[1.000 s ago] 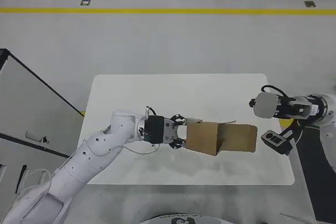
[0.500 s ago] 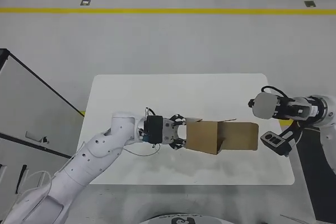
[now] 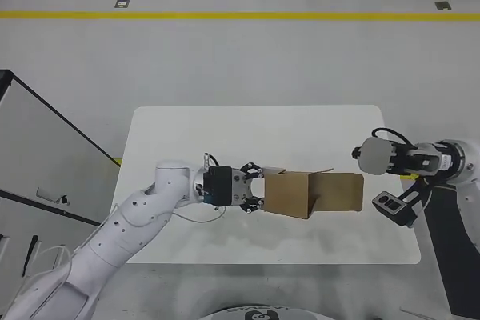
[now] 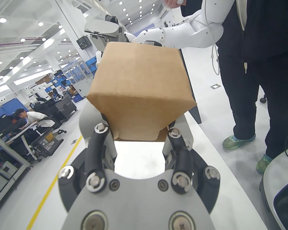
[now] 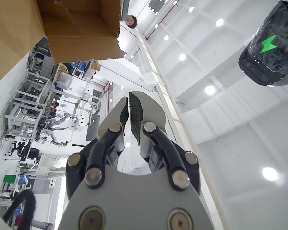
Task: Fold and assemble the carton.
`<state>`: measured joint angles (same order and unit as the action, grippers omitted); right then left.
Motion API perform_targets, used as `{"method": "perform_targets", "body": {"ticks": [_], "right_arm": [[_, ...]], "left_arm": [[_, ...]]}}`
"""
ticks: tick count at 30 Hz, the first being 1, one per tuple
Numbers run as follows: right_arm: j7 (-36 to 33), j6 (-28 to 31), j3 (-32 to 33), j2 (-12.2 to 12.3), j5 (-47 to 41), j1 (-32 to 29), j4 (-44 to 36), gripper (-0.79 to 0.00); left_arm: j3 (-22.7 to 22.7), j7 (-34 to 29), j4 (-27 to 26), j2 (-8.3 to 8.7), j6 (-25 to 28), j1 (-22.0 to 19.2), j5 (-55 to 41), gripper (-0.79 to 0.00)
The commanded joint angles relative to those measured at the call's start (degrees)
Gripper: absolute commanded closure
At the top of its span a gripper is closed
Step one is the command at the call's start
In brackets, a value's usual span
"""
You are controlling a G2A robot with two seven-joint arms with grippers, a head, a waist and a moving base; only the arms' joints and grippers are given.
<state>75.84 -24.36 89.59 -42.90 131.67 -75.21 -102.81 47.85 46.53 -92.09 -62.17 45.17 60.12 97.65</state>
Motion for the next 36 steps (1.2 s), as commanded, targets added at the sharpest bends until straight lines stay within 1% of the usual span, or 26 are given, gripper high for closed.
{"method": "perform_targets", "body": {"ticks": [1,8,15,27,36], "right_arm": [[-0.54,1.06,-0.80,-0.07,1.25,0.24,-0.14,0.000],[-0.80,4.52,-4.90,-0.52,3.30,2.39,0.06,0.000],[0.19,6.60,-8.16,-0.96,4.12,4.95,1.77,0.000],[2.53,9.83,-11.50,-1.33,6.74,8.10,2.39,0.000],[2.79,11.58,-14.22,-1.69,8.41,9.77,2.41,0.000]], "left_arm": [[0.35,-0.88,-0.50,0.15,0.15,0.22,0.21,0.000],[1.56,-3.80,-1.96,0.60,-0.09,1.19,0.57,0.000],[2.65,-4.91,-2.72,0.96,-0.11,2.17,-0.01,0.000],[3.93,-7.25,-3.69,1.38,-0.04,2.84,-0.39,0.000],[3.85,-8.29,-4.20,1.41,-0.12,2.89,-0.55,0.000]]}}
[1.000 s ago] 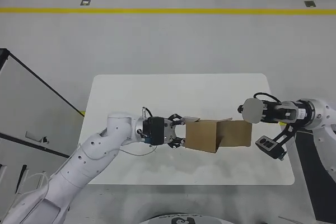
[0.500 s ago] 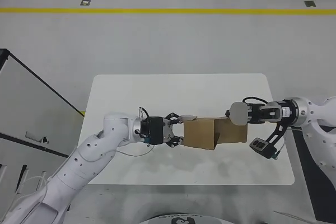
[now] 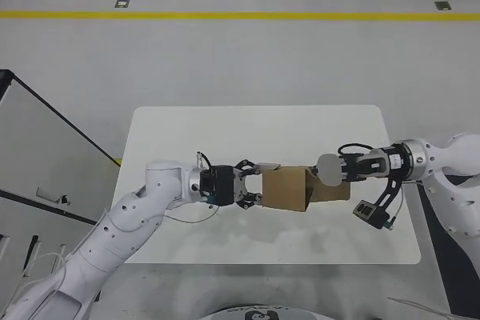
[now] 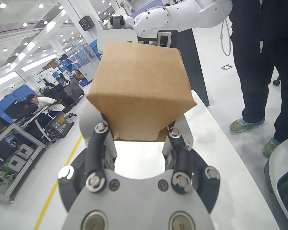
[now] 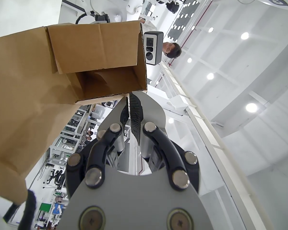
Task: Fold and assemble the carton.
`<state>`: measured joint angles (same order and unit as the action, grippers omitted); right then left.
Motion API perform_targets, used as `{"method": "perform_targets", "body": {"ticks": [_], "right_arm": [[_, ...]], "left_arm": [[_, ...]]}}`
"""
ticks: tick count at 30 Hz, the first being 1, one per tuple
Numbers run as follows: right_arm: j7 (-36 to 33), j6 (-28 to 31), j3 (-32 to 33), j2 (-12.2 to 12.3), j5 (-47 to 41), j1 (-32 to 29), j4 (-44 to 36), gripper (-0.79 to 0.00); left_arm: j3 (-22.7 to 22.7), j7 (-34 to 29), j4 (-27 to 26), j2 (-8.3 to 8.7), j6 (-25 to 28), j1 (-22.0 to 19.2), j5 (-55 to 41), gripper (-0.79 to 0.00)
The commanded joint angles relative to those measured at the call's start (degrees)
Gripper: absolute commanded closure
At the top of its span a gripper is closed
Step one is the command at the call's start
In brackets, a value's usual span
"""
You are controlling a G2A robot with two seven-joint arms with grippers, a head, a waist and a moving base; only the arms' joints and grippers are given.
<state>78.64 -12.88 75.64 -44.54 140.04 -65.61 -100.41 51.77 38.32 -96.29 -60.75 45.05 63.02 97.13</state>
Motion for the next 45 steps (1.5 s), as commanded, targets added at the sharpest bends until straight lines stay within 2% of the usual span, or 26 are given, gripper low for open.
{"method": "perform_targets", "body": {"ticks": [1,28,40,45], "right_arm": [[-0.01,0.18,-0.57,-0.09,0.18,0.37,0.03,0.000],[0.62,1.22,-4.06,-0.72,1.01,2.62,0.70,0.000],[3.65,1.46,1.34,0.24,-0.97,1.19,1.24,0.000],[4.91,2.14,0.92,0.34,-1.03,-0.07,0.78,0.000]], "left_arm": [[-0.12,-0.08,0.00,-0.02,0.04,-0.06,-0.04,0.000],[-0.72,-0.07,0.16,-0.01,-0.03,-0.29,-0.07,0.000],[1.81,-0.09,1.11,0.64,-0.70,0.59,-0.16,0.000],[2.21,-0.29,0.77,0.75,-1.07,1.02,-0.45,0.000]]}}
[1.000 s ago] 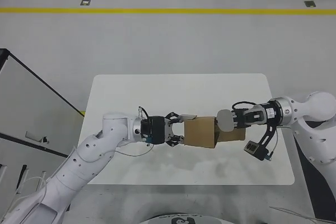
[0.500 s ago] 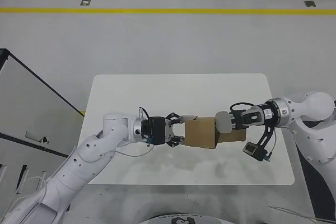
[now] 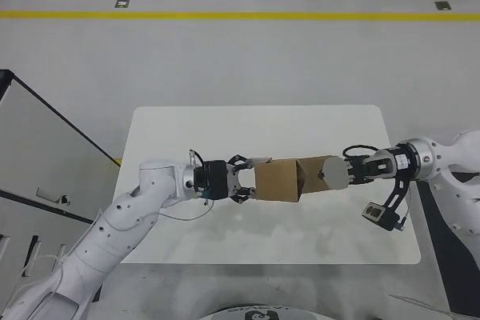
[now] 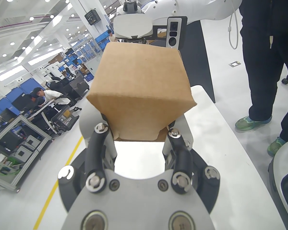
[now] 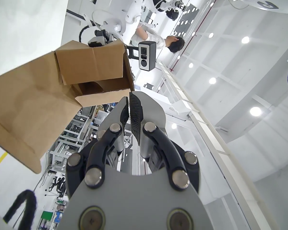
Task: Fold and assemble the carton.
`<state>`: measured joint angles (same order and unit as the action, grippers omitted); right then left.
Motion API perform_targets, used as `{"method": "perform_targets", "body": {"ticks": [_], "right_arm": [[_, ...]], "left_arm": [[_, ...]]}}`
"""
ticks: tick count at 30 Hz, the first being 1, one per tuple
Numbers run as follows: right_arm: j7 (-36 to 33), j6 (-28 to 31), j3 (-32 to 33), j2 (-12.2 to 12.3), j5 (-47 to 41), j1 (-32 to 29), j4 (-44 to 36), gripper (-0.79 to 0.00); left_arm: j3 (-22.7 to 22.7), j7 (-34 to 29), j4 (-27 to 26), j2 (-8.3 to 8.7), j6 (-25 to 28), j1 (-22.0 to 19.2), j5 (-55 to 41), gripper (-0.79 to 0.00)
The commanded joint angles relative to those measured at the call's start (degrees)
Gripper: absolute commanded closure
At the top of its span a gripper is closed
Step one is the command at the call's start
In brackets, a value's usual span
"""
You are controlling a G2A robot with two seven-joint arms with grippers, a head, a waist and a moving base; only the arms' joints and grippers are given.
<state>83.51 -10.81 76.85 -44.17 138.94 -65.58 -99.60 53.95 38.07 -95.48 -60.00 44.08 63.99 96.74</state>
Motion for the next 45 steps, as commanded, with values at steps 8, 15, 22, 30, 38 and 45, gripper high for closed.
{"method": "perform_targets", "body": {"ticks": [8,15,22,30,38,45], "right_arm": [[-0.89,0.25,-4.53,-0.65,1.80,1.07,-0.06,0.000],[-1.59,0.07,-8.09,-1.36,2.65,3.13,0.49,0.000],[-0.42,-0.86,-6.29,-1.26,-0.24,4.12,1.66,0.000],[0.91,-2.26,-0.67,-0.48,-3.41,2.95,2.87,0.000],[-2.99,-1.85,-3.37,-0.86,0.45,2.83,2.41,0.000],[-3.98,-1.39,-7.39,-1.68,1.57,5.03,2.84,0.000]], "left_arm": [[-0.37,-0.19,-0.06,-0.18,-0.84,0.06,-1.10,0.000],[-0.99,0.25,0.18,-0.41,-1.14,-0.26,-1.59,0.000],[-0.80,0.46,0.55,-0.36,-1.11,-0.37,-1.24,0.000],[-0.61,0.48,0.28,-0.29,-1.05,-0.24,-1.09,0.000],[-1.04,0.36,-0.57,-0.36,-0.97,-0.11,-1.08,0.000],[-1.52,0.17,-0.72,-0.49,-1.02,-0.26,-1.20,0.000]]}}
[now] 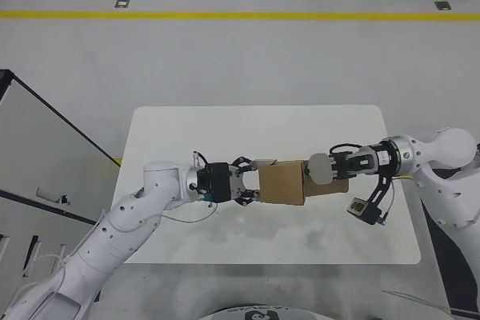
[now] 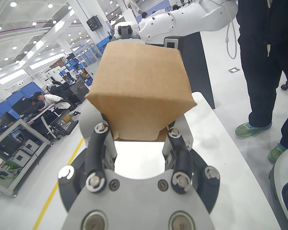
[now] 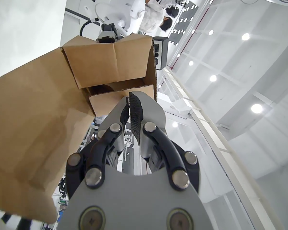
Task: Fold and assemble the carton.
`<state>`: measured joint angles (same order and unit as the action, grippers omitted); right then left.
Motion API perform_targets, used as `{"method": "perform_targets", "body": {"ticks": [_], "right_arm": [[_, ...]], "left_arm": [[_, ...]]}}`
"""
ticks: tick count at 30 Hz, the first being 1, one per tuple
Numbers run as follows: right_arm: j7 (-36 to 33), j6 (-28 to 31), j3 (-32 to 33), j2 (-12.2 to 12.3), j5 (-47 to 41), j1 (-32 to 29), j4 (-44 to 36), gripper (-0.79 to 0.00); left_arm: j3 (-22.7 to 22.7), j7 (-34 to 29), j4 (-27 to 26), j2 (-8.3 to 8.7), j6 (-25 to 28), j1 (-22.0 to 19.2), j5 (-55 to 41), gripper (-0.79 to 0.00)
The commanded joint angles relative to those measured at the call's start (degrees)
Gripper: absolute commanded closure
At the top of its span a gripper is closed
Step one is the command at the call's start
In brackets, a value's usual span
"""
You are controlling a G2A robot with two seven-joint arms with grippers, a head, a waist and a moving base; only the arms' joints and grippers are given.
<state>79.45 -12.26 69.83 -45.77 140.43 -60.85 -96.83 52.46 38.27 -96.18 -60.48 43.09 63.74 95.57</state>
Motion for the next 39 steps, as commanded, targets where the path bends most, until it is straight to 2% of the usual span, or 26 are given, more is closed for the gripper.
{"method": "perform_targets", "body": {"ticks": [1,6,10,19,23,24,25,33,34,36,38,39], "right_arm": [[0.09,0.19,-0.71,-0.14,0.17,0.53,0.19,0.000],[0.26,0.42,-1.33,-0.28,0.37,1.00,0.58,0.000],[0.45,-1.06,-0.16,-0.30,-3.62,0.23,1.11,0.000],[2.79,-3.48,10.52,1.12,-11.25,-4.44,3.01,0.000],[-0.17,-2.37,13.83,1.29,-16.63,-8.51,2.33,0.000],[-1.01,-2.15,14.15,1.23,-18.20,-9.21,2.28,-0.249],[-1.01,-2.15,14.15,1.23,-18.20,-9.21,2.28,-0.785],[-1.01,-2.15,14.15,1.23,-18.20,-9.21,2.28,-0.785],[-2.51,-1.63,14.13,1.08,-20.26,-9.53,2.59,-0.785],[-5.09,3.29,13.93,0.81,-26.91,-10.61,4.85,-0.785],[-7.24,10.42,14.51,1.00,-29.04,-10.66,7.69,-0.785],[-8.97,15.93,14.27,0.97,-32.54,-11.17,9.23,-0.785]], "left_arm": [[-0.04,-0.09,-0.07,-0.02,-0.06,-0.03,-0.01,0.000],[-0.04,-0.06,-0.30,-0.02,-0.04,-0.02,0.04,0.000],[0.17,-0.22,-0.30,0.04,0.08,-0.11,0.32,0.000],[2.35,-0.83,-2.12,0.66,0.73,0.80,0.58,0.000],[3.25,-1.14,-3.11,0.94,1.03,1.58,0.35,0.000],[3.39,-1.17,-3.34,0.98,1.09,1.69,0.27,0.000],[3.46,-1.27,-3.56,1.01,1.12,1.79,0.22,0.000],[2.20,-1.66,-3.90,0.75,1.24,1.39,-0.13,0.000],[2.07,-1.69,-3.83,0.72,1.35,1.21,-0.01,0.000],[1.94,-1.66,-3.73,0.70,1.52,0.90,0.27,0.000],[2.03,-1.52,-3.74,0.73,1.61,0.76,0.43,0.000],[2.10,-1.42,-3.76,0.76,1.73,0.74,0.54,0.000]]}}
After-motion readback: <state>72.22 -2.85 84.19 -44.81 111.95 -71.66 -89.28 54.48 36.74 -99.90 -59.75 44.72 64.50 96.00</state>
